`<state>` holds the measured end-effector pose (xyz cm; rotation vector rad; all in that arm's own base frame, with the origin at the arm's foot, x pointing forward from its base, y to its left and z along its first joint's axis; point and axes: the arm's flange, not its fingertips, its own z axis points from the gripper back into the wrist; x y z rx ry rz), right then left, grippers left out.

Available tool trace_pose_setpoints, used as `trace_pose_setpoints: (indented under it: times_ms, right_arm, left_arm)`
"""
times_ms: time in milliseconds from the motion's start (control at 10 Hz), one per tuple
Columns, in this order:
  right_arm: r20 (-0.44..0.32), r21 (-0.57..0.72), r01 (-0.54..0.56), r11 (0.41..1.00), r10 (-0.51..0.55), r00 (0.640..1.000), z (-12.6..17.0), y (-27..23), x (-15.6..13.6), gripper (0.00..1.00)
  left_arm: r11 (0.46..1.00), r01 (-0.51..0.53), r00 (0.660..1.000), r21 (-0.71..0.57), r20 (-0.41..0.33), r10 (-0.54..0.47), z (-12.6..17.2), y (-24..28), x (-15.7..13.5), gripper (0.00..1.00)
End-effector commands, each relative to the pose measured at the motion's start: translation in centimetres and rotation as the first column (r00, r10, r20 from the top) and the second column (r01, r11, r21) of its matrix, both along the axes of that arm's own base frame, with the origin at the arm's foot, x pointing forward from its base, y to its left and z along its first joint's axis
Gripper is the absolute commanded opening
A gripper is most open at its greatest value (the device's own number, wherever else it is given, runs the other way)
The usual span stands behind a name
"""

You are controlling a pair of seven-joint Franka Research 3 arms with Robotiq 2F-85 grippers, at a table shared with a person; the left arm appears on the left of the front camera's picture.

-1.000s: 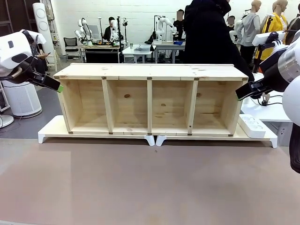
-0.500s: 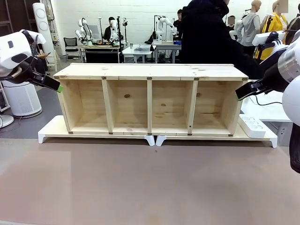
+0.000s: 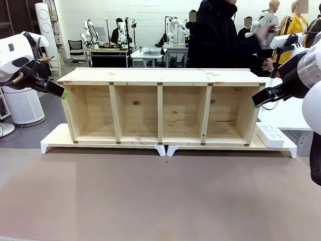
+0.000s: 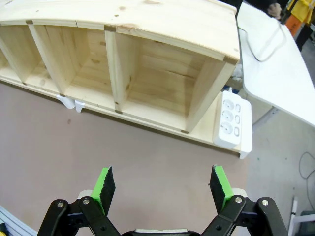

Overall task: Perform cable management.
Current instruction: When the cord part of the Power Cable appears at the lower middle area of the table and stops, grasp the cord part of the Power Cable.

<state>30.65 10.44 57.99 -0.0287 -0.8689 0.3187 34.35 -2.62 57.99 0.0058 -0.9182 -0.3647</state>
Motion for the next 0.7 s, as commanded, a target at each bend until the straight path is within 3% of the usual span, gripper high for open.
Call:
trace_pose_setpoints:
  times_ms: [0, 600]
  right_arm:
    - [-0.004, -0.001, -0.003, 1.000, 0.003, 1.000, -0.29, 0.07, 0.31, 1.00]
    - [-0.004, -0.001, -0.003, 1.000, 0.003, 1.000, -0.29, 0.07, 0.31, 1.00]
  left_arm:
    - [1.000, -0.002, 1.000, -0.005, 0.010, 0.002, 0.10, 0.19, 0.02, 1.00]
    - [1.000, -0.002, 1.000, -0.005, 0.010, 0.002, 0.10, 0.19, 0.02, 1.00]
